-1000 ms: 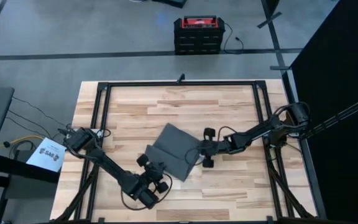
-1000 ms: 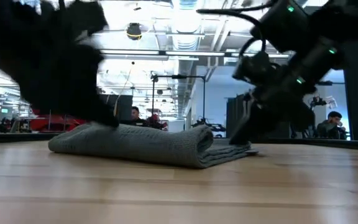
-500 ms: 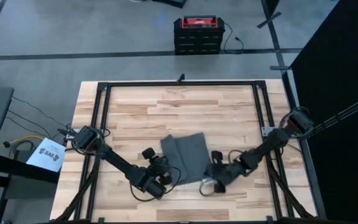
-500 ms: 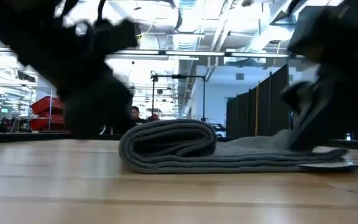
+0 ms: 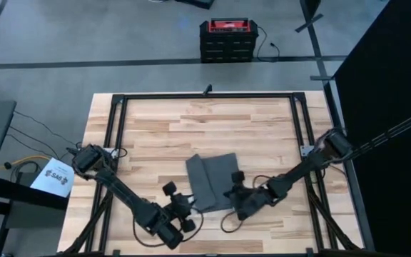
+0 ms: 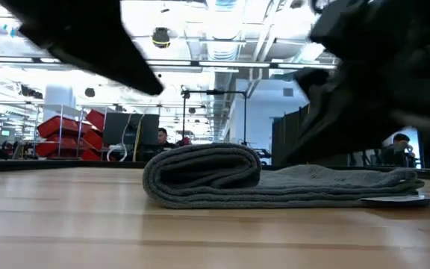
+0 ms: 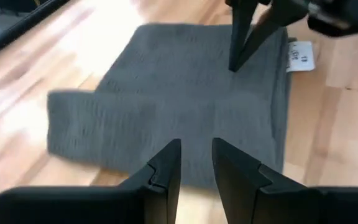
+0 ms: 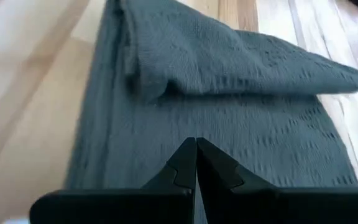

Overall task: Roll towel
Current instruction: Roll the gray towel

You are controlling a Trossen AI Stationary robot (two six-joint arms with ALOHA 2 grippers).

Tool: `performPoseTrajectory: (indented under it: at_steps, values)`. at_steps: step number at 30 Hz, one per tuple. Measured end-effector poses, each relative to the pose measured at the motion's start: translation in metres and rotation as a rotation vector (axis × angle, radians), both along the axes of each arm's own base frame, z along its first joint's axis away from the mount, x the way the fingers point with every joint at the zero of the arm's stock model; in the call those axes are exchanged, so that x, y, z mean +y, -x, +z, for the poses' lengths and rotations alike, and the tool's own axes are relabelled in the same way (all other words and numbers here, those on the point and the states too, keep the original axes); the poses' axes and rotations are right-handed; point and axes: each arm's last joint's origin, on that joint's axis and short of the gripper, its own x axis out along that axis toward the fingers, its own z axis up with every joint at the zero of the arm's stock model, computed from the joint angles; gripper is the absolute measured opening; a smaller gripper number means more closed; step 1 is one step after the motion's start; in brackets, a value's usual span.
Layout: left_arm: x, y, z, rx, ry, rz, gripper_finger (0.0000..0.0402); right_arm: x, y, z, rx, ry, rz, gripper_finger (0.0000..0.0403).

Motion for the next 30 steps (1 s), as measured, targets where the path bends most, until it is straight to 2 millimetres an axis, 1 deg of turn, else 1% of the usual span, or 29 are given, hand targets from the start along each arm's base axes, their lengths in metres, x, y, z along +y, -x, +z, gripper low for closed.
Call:
performPoseTrajectory:
  at_steps: [3, 5, 8, 11, 14, 18, 22, 27, 30]
  values:
    - [-0.001, 0.011, -0.012, -0.034, 0.051, 0.031, 0.0077, -0.005, -0.014, -0.006, 0.024, 0.031, 0.004, 0.0000]
    - [0.001, 0.016, -0.023, -0.062, 0.086, 0.040, 0.0077, -0.007, -0.023, -0.006, 0.021, 0.031, 0.005, 0.0000]
    - [0.005, 0.015, -0.035, -0.114, 0.122, 0.022, 0.0077, -0.011, -0.032, -0.009, 0.033, 0.007, 0.017, 0.0000]
    - [0.013, 0.007, -0.042, -0.165, 0.123, -0.008, 0.0077, -0.014, -0.038, -0.014, 0.055, -0.039, 0.032, 0.0000]
    - [0.024, 0.007, -0.051, -0.145, 0.107, -0.012, 0.0077, -0.016, -0.047, -0.018, 0.056, -0.086, 0.026, 0.0000]
    - [0.033, 0.015, -0.063, -0.104, 0.126, 0.013, 0.0077, -0.016, -0.051, -0.018, 0.057, -0.079, 0.028, 0.0000]
    - [0.032, 0.022, -0.066, -0.095, 0.134, 0.019, 0.0077, -0.015, -0.053, -0.012, 0.072, -0.070, 0.050, 0.0000]
    - [0.019, 0.025, -0.052, -0.079, 0.130, 0.004, 0.0077, -0.012, -0.058, -0.005, 0.110, -0.084, 0.080, 0.0000]
    - [0.014, 0.030, -0.048, -0.084, 0.103, 0.016, 0.0077, -0.012, -0.062, -0.001, 0.105, -0.095, 0.089, 0.0000]
